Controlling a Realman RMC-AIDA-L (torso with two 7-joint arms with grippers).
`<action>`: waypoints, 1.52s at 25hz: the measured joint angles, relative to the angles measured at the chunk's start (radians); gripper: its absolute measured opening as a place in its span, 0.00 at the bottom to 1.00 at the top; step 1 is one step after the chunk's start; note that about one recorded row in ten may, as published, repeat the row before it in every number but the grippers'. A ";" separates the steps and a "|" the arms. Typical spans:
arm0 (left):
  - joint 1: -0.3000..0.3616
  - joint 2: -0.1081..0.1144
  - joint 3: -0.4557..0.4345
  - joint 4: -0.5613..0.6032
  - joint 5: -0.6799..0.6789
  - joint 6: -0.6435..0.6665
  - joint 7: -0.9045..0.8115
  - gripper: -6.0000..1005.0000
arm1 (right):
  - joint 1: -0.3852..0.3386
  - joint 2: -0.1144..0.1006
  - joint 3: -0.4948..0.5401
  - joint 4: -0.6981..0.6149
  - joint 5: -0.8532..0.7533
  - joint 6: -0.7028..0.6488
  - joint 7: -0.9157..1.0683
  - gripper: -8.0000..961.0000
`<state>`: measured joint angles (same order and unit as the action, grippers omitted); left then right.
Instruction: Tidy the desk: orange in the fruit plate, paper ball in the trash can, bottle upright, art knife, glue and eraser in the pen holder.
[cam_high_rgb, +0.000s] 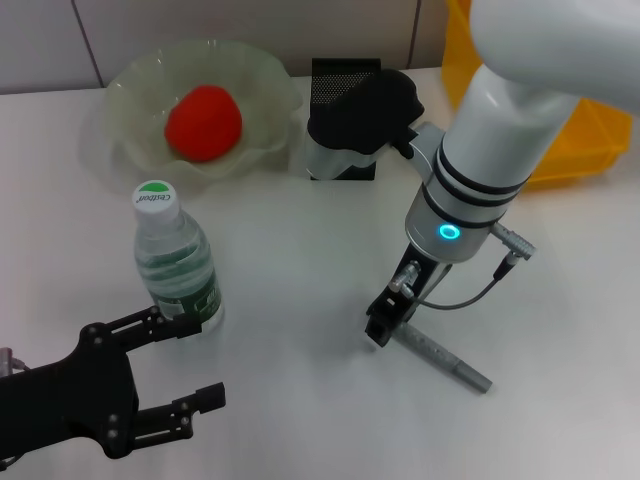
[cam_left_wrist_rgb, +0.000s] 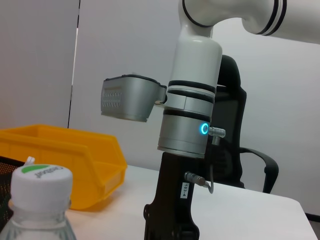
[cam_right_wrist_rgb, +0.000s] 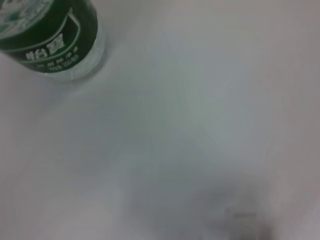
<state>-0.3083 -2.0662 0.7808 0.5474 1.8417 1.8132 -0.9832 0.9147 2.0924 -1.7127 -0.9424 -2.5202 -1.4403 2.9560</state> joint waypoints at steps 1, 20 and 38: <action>0.000 0.000 0.000 0.000 0.000 0.000 0.000 0.77 | 0.001 0.000 -0.006 0.001 0.000 -0.001 0.000 0.43; 0.007 0.000 -0.005 0.001 -0.004 0.005 0.000 0.77 | 0.003 -0.002 -0.013 0.016 -0.010 0.005 -0.002 0.29; 0.015 -0.001 -0.008 0.000 -0.004 0.006 0.000 0.77 | -0.123 -0.012 0.150 -0.396 -0.103 -0.140 -0.019 0.14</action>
<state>-0.2935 -2.0668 0.7730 0.5477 1.8377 1.8194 -0.9832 0.7913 2.0799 -1.5625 -1.3387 -2.6230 -1.5800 2.9369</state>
